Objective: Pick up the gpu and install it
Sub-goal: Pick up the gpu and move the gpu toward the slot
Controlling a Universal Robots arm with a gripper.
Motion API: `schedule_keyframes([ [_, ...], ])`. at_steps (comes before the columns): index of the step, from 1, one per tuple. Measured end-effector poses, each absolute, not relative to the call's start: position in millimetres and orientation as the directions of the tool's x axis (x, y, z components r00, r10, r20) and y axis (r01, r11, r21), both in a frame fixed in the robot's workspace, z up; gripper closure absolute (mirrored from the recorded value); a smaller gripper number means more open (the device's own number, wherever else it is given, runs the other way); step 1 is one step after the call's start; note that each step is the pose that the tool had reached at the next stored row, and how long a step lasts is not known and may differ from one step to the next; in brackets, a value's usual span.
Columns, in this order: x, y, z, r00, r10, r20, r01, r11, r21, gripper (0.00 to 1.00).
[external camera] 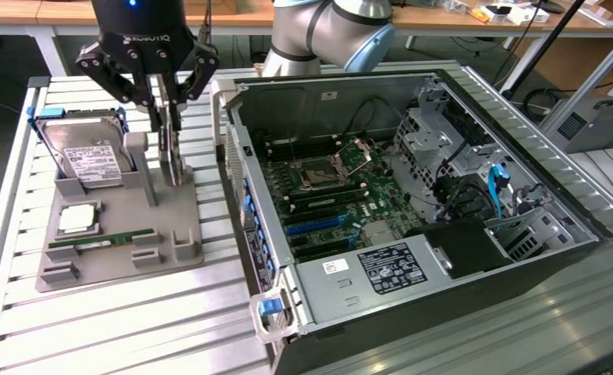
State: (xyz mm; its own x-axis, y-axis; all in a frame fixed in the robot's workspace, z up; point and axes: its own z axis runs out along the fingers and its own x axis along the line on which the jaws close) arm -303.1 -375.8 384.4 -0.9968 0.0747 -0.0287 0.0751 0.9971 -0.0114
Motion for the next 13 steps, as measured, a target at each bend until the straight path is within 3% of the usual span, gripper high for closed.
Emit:
schedule_keyframes([
  [13,-303.1,-375.8,388.3,-0.997,0.075,-0.029,0.075,0.997,-0.011,0.73],
])
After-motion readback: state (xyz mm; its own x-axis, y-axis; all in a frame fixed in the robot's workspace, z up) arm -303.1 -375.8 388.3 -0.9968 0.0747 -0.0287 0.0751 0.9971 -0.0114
